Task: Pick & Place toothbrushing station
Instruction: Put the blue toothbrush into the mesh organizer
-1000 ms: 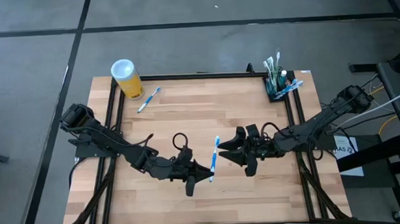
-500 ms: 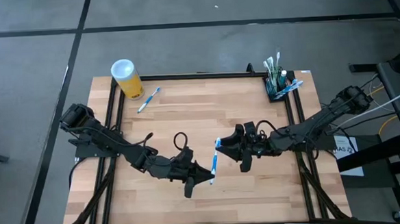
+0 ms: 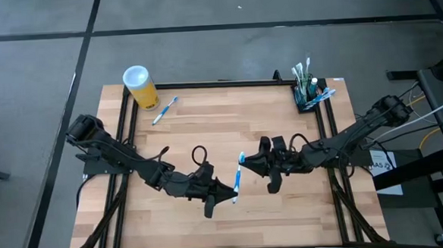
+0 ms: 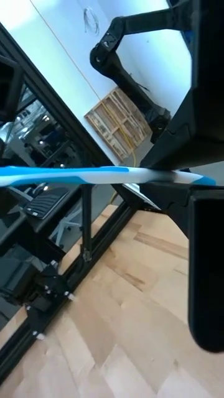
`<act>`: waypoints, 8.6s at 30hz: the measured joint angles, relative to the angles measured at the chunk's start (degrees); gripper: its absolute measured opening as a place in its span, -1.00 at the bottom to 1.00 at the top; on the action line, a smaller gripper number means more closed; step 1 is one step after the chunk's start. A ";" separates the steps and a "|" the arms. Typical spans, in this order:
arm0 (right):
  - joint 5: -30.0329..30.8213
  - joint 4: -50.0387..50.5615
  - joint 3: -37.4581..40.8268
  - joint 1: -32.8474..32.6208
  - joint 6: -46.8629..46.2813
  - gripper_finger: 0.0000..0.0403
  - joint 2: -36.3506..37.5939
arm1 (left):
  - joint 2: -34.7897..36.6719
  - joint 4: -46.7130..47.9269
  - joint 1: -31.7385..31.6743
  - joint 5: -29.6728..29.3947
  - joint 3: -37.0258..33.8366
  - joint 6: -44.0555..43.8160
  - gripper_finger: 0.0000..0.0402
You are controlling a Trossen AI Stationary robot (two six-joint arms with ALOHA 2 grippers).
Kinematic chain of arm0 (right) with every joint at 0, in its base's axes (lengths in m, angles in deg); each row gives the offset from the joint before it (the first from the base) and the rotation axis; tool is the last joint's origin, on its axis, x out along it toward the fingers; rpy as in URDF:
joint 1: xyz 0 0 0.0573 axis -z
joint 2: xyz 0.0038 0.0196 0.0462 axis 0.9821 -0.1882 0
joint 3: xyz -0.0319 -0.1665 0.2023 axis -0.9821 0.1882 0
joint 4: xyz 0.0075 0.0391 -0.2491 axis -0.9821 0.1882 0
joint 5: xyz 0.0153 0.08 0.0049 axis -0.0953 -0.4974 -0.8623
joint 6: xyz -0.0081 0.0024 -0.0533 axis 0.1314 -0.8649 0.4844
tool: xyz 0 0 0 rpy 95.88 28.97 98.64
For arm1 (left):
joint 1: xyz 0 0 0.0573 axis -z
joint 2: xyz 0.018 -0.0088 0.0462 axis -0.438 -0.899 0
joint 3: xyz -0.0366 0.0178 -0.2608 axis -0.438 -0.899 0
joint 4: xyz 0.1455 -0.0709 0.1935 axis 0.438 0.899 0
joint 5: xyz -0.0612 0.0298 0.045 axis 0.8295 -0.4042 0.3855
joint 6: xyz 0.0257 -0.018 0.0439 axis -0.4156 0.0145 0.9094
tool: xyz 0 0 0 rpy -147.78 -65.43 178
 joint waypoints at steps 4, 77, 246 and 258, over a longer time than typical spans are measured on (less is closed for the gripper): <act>0.65 -3.72 -0.28 0.12 4.76 -0.97 -0.11 | 0.25 0.41 -0.03 -0.44 0.24 0.06 -0.83; 47.48 3.43 28.63 45.13 40.62 -1.00 30.43 | 15.18 64.25 23.77 -33.68 -0.07 -50.33 -0.33; 7.52 -31.24 20.04 -14.73 15.55 -0.38 14.69 | -3.16 40.70 -68.92 -10.16 -13.01 -54.73 -0.92; 7.52 -31.21 20.04 -15.37 15.52 -0.38 14.69 | -5.55 38.84 -75.09 1.59 -12.99 -41.01 -0.99</act>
